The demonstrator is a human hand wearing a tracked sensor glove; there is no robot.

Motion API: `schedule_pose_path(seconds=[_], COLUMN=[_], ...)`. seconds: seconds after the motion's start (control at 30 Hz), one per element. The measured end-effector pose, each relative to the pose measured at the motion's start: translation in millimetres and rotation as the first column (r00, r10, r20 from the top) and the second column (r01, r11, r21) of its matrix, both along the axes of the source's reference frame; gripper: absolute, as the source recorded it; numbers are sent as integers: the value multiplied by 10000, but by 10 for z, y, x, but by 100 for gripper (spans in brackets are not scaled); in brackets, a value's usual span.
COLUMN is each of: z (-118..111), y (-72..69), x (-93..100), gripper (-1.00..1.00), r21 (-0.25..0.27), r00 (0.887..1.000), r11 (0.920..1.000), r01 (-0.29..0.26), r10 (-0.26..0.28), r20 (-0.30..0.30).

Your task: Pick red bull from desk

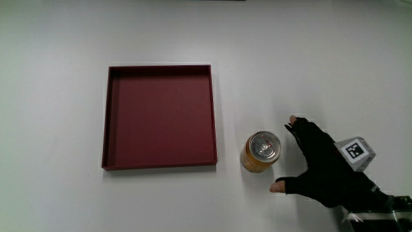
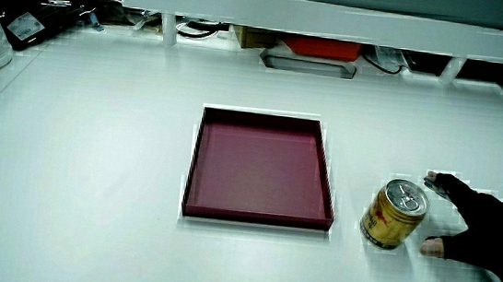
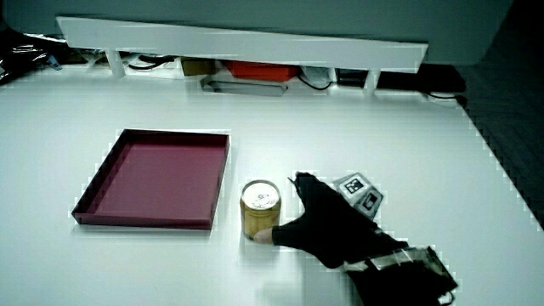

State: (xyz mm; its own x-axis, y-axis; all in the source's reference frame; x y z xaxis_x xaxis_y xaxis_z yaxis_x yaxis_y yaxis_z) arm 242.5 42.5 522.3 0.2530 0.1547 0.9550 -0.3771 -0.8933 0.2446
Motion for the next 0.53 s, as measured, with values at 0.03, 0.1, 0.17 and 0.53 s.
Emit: schedule_pose_path(seconds=[0.03, 0.1, 0.17, 0.53], z=[-40, -100, -179, -692], y=[-26, -91, -162, -479], x=[-30, -89, -159, -841], gripper=[100, 100, 100, 100], r21=[61, 293, 643, -149], r00=[10000, 9998, 9990, 9906], r11=[10000, 9994, 9971, 9947], r01=[21, 173, 404, 1013], r10=[-21, -174, -391, -1023], r20=[54, 16, -216, -906])
